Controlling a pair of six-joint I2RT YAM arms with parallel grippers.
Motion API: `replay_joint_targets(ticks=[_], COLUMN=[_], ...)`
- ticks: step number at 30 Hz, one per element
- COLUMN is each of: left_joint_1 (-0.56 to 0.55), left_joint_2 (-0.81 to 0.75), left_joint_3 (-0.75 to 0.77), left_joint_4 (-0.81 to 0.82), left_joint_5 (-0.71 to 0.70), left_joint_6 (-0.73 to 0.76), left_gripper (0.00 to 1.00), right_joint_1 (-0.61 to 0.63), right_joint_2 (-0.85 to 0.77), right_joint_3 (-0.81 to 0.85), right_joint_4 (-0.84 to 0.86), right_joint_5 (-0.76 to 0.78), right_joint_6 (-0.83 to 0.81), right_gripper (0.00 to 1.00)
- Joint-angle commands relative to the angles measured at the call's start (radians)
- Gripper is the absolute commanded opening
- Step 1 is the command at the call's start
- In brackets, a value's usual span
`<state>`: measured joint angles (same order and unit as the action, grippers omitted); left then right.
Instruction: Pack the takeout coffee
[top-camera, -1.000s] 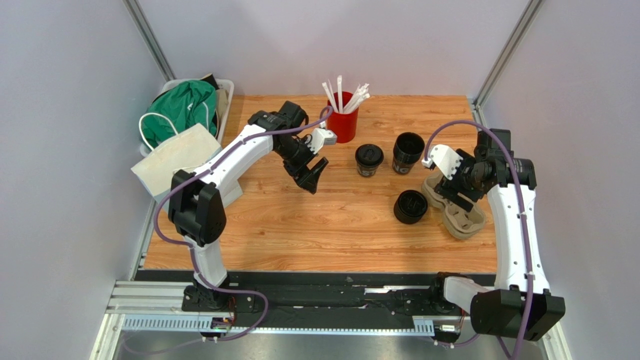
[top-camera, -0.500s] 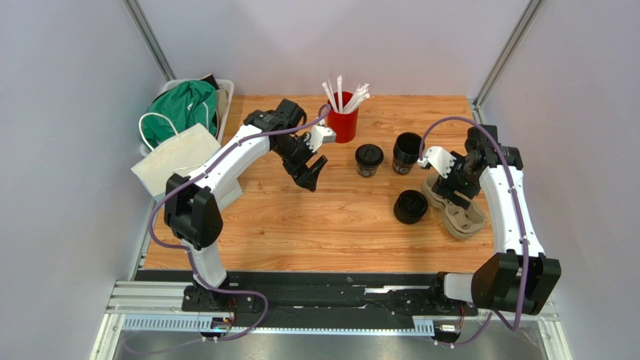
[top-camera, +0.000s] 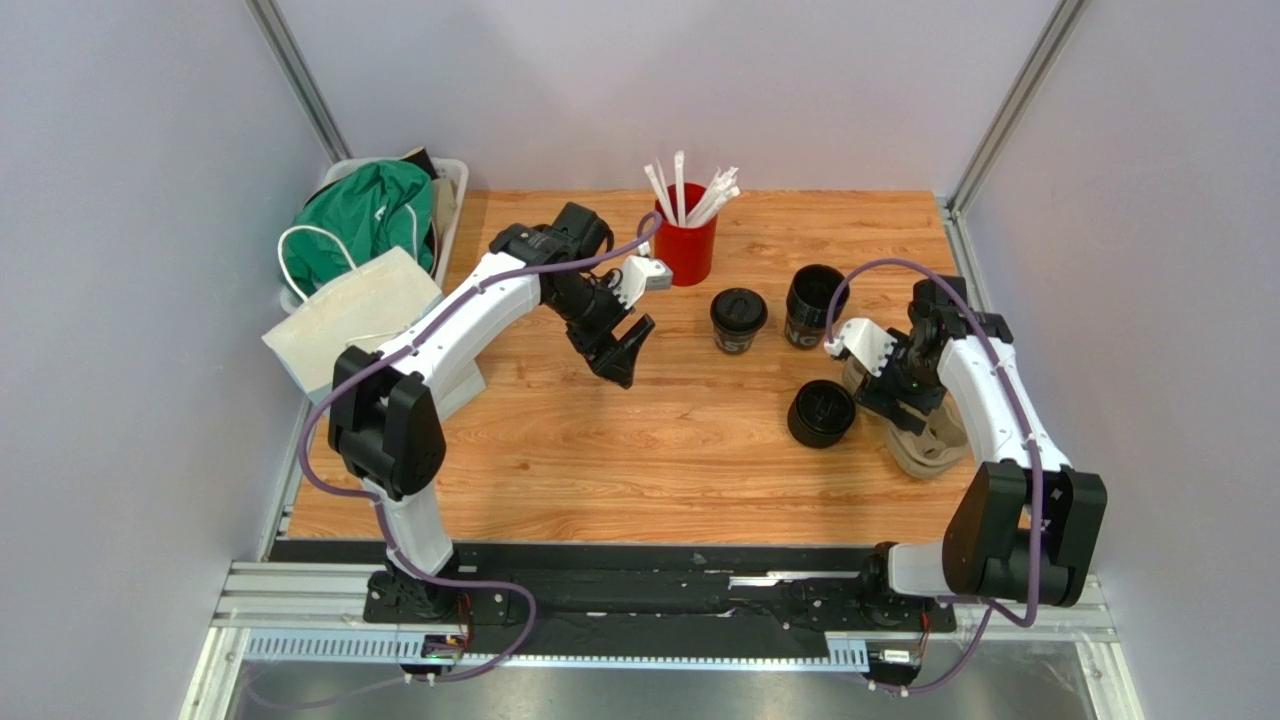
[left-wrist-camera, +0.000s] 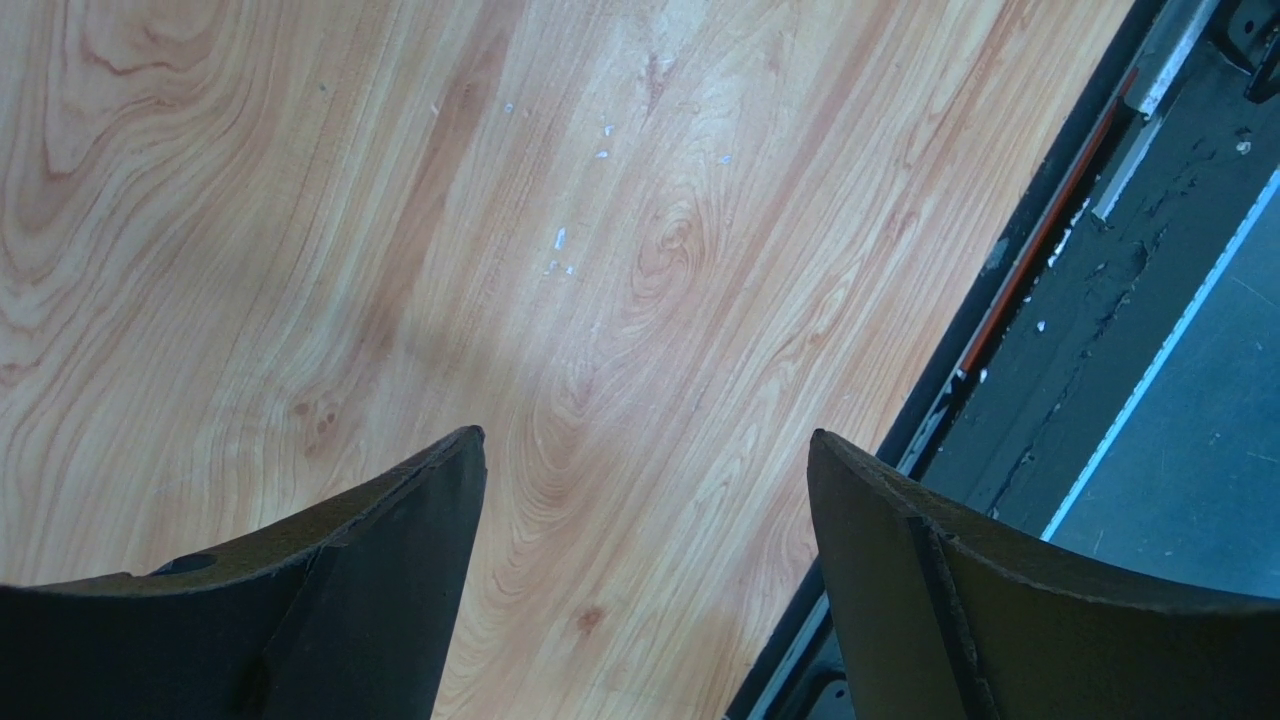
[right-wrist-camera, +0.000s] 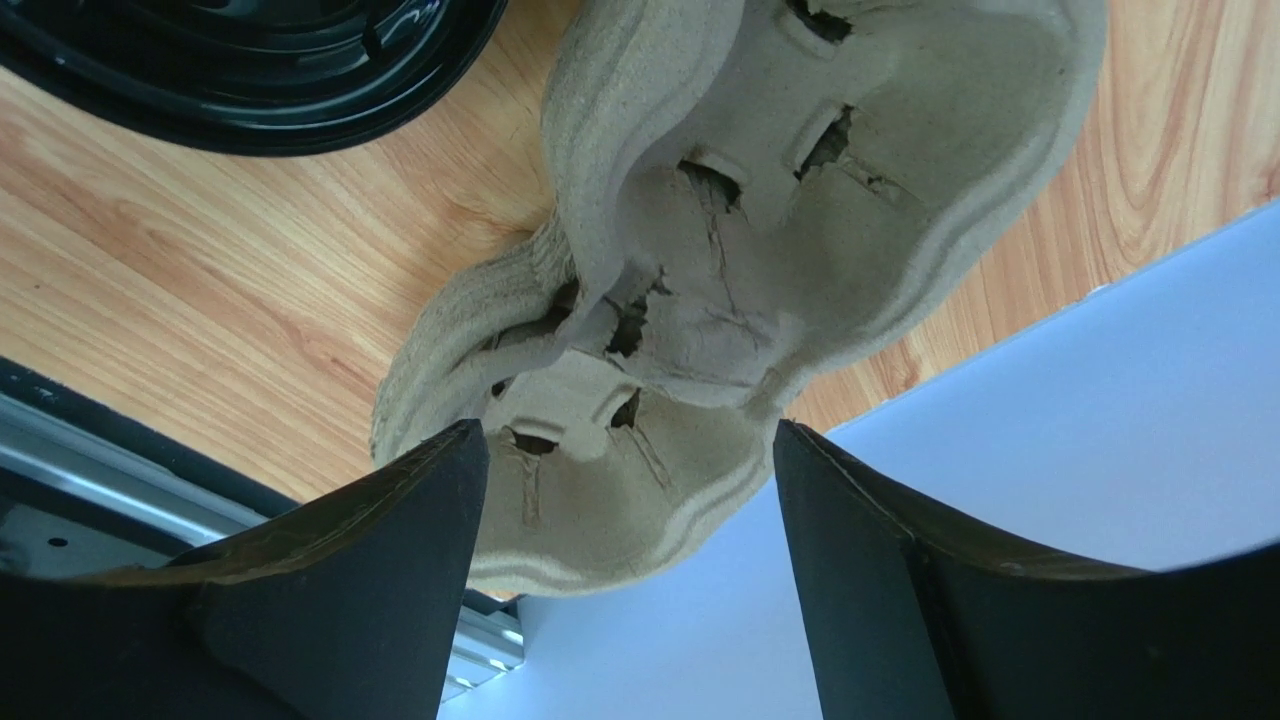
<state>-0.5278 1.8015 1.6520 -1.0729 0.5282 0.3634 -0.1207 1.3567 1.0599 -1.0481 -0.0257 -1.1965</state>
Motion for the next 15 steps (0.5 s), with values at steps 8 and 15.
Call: replay_joint_targets(ticks=[8, 15], left_joint_1=[-0.001, -0.001], left_joint_2=[-0.011, -0.001], left_joint_3=[-0.001, -0.001], left_joint_4=[0.013, 0.013], left_joint_5=[0.044, 0.041], left_joint_6=[0.014, 0.011], left_gripper=[0.87, 0.86], right_joint_1=[-0.005, -0.022], right_joint_2=[0.035, 0.061], right_joint_3=[-0.072, -0.067], right_joint_4=[0.174, 0.184], right_joint_5=[0.024, 0.006], right_joint_6=[-0.037, -0.058], right_gripper=[0.74, 0.74])
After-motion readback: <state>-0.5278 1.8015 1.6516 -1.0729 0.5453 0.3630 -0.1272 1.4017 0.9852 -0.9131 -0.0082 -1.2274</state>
